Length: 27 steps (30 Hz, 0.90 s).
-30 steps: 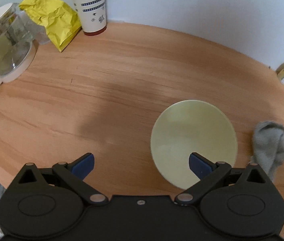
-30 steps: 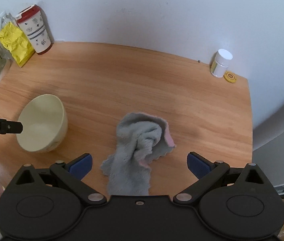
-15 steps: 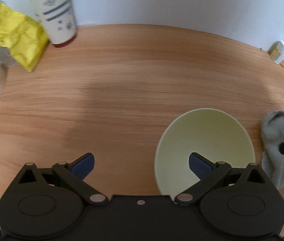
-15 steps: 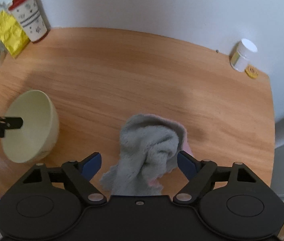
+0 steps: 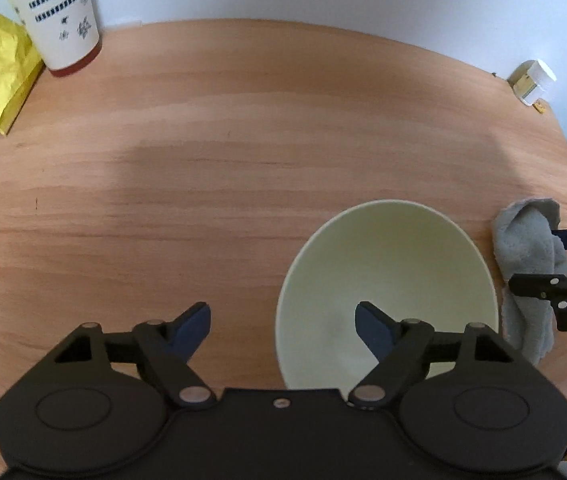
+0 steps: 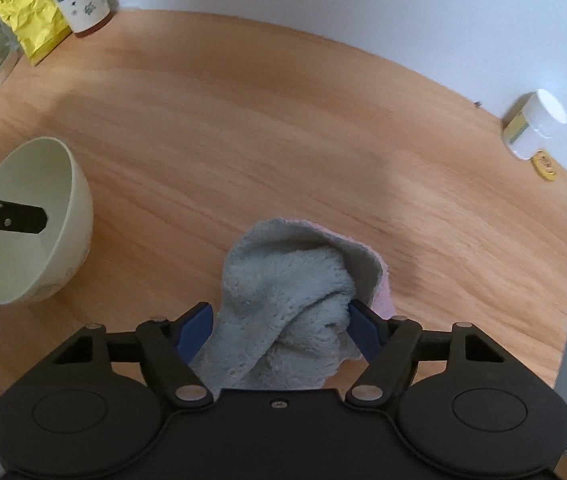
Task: Clean bowl
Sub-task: 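Move the left tool to the bowl rim while the right tool approaches the grey towel, then grip the bowl rim with the left tool while the right tool grasps the towel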
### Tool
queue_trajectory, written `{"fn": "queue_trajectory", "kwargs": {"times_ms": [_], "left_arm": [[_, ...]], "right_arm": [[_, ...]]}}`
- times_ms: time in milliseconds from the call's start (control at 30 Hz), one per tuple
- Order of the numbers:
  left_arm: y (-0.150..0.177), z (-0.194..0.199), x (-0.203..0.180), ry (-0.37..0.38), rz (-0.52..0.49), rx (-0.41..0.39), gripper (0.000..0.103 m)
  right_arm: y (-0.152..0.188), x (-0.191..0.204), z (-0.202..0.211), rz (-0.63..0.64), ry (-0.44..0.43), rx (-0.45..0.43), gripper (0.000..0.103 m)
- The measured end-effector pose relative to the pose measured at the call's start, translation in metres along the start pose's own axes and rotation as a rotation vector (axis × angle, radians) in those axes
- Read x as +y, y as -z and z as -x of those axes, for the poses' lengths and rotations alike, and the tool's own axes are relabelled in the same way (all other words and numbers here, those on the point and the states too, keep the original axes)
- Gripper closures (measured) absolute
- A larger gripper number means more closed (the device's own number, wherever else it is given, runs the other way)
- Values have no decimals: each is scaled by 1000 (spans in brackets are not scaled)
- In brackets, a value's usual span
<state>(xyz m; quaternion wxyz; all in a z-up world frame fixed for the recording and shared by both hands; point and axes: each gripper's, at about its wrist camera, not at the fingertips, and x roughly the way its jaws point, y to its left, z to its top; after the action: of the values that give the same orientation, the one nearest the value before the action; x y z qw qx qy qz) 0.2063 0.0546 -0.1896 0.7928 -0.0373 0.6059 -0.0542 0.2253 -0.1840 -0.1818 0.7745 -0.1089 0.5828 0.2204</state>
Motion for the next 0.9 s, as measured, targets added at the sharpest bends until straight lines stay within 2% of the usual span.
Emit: {"fn": "queue_trajectory", "kwargs": {"times_ms": [200, 267, 367, 433, 533, 633, 700, 900], "left_arm": [[-1, -2, -5, -8, -32, 12, 44], [-2, -3, -6, 13, -34, 24, 51], [-3, -2, -5, 25, -34, 22, 55], [-3, -1, -4, 35, -32, 24, 59], [-2, 1, -1, 46, -31, 27, 68], [-1, 5, 0, 54, -38, 26, 76], [0, 7, 1, 61, -36, 25, 82], [2, 12, 4, 61, -31, 15, 86]], "right_arm": [[-2, 2, -7, 83, -23, 43, 40], [-3, 0, -7, 94, -34, 48, 42], [-3, -4, -6, 100, -52, 52, 47], [-4, -8, -3, 92, -73, 56, 61], [-6, -18, 0, 42, -127, 73, 76], [-6, -27, 6, -2, -159, 67, 77], [-10, -34, 14, -46, -176, 40, 77], [-23, -45, 43, -143, -216, -133, 77]]}}
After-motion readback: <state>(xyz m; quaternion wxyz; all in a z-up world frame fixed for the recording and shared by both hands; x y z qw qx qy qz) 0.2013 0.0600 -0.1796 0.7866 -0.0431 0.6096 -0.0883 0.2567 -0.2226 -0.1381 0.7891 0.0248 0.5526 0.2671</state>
